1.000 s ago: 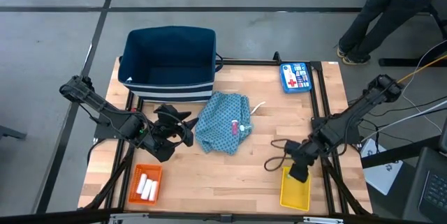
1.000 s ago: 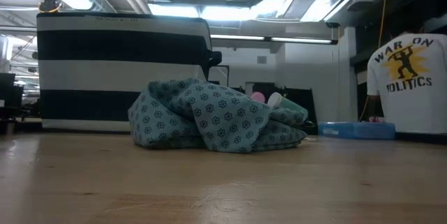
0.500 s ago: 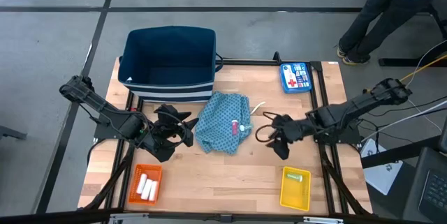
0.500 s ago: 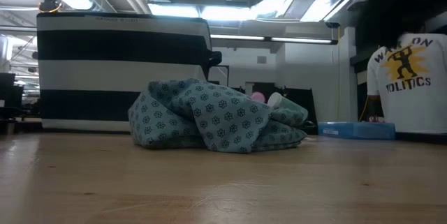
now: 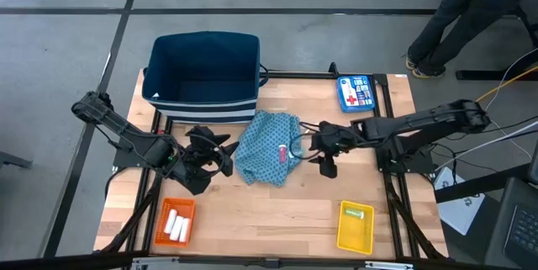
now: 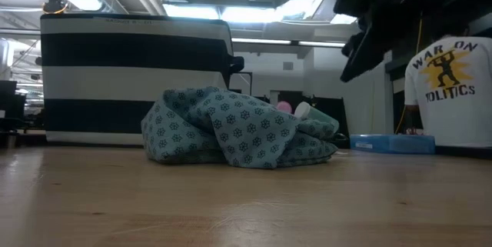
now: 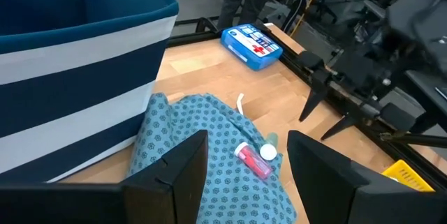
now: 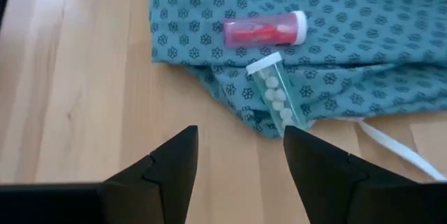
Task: Pick & Place Medicine items
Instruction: Put the green pill bottle into the yellow bin
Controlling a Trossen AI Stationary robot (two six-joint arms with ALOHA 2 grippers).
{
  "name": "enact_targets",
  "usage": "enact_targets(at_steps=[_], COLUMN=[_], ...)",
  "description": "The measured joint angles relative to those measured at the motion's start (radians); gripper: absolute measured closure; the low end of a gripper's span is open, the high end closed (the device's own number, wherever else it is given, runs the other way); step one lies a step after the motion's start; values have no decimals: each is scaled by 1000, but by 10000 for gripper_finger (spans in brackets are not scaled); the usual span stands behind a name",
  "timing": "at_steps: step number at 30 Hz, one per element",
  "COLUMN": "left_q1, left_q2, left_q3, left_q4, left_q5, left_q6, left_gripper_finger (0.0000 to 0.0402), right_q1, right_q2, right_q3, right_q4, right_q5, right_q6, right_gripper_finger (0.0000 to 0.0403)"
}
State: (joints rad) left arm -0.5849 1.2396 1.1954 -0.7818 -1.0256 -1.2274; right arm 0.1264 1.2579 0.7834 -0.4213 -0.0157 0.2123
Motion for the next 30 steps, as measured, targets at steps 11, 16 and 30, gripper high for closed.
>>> enact_targets(at_steps=[11, 16, 30], left_q1=[55, 74, 90], left_q2=[0, 0, 0], left_q3=[0, 0, 0], left_q4=[-2, -1, -3], left_q5=[40, 61, 86], left_q6=[25, 34, 45], left_gripper_finger=[208, 208, 208], right_q1=[-59, -90, -138], right_q2=[145, 188, 197], right_q3=[0, 0, 0], right_q4=[70, 94, 116], right_q5=[-54, -55, -56], right_q6=[-118, -146, -179], right_gripper_finger=[176, 176, 176])
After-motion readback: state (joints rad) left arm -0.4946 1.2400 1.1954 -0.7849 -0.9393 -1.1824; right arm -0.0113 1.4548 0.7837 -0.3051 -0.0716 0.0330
